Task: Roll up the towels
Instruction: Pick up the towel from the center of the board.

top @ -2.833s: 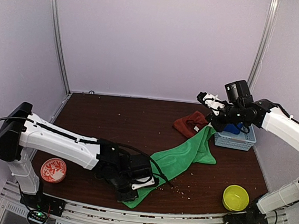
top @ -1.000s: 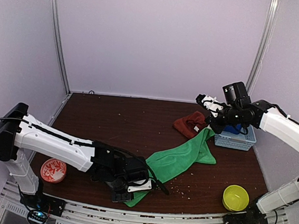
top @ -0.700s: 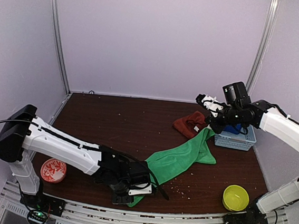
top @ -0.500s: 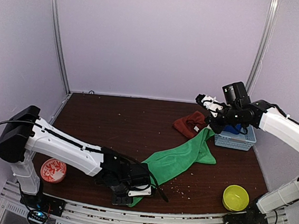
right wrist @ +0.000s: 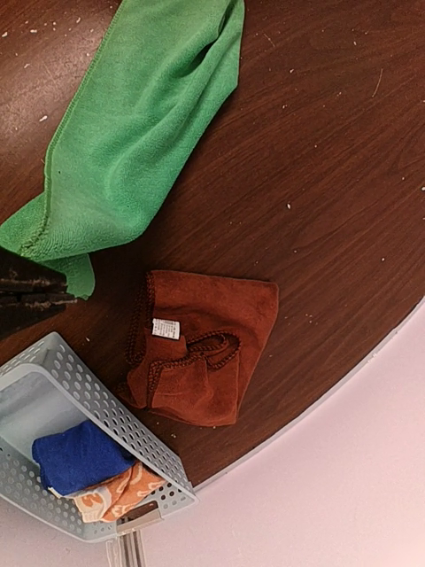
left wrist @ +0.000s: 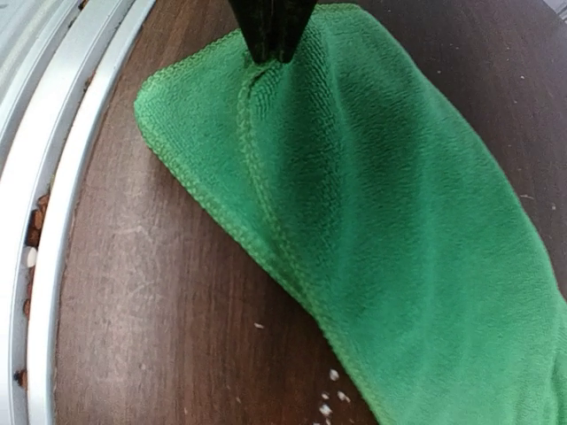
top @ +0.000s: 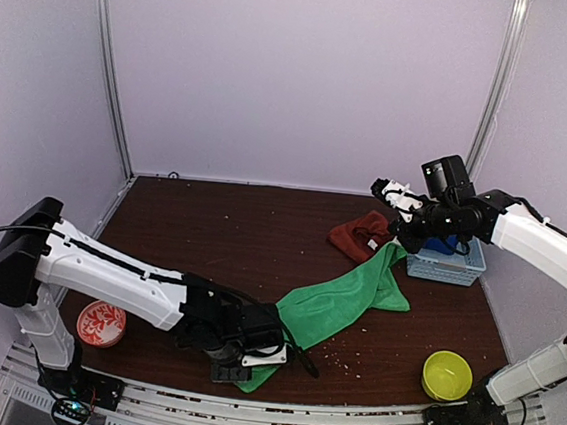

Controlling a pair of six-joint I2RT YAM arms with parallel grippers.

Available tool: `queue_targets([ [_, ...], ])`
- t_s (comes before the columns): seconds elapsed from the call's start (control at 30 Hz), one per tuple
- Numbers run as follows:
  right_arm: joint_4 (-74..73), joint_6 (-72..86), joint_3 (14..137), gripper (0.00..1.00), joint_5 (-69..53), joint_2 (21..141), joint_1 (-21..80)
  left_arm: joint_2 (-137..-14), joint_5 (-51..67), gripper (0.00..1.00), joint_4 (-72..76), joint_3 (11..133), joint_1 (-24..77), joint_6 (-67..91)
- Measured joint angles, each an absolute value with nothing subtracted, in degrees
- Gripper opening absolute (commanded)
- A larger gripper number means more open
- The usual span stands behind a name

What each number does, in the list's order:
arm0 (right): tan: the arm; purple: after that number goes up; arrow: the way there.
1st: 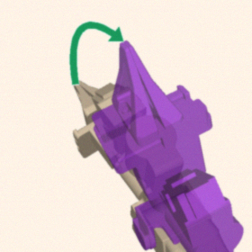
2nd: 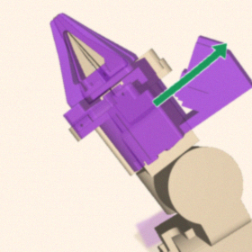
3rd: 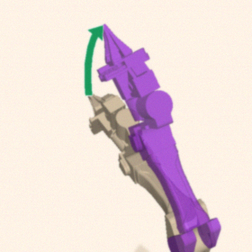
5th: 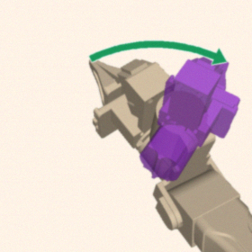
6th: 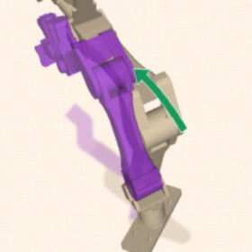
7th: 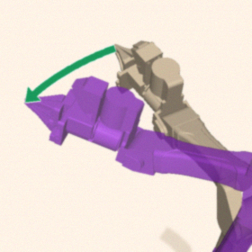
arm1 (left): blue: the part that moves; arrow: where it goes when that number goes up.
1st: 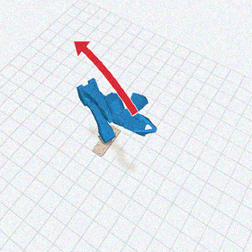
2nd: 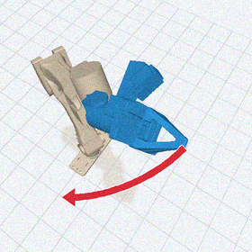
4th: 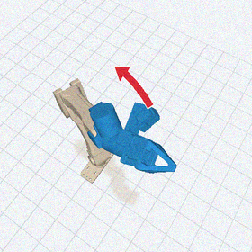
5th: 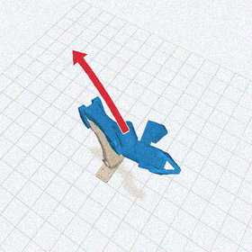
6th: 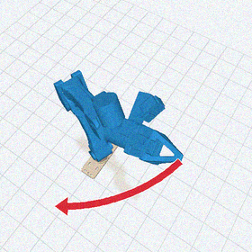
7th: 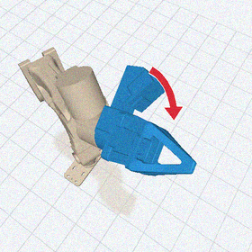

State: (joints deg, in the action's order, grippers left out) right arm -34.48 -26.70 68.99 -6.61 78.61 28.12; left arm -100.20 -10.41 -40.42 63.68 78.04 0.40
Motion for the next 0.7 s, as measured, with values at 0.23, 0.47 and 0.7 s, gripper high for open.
queue_targets([
  [0.23, -34.5, -26.52, 68.99, 0.0, -6.59, 78.61, 28.1, -94.7, -12.82, 0.0, -40.75, 65.17, 75.81, 1.65],
  [0.47, -35.35, -26.0, 72.51, 0.0, -6.24, 79.22, 26.11, -88.62, -19.55, 0.0, -43.72, 67.9, 66.48, 6.68],
  [0.7, -34.98, -22.85, 78.76, 0.0, -6.52, 79.31, 23.29, -80.53, -34.02, 0.0, -48.27, 73.12, 53.69, 11.29],
])
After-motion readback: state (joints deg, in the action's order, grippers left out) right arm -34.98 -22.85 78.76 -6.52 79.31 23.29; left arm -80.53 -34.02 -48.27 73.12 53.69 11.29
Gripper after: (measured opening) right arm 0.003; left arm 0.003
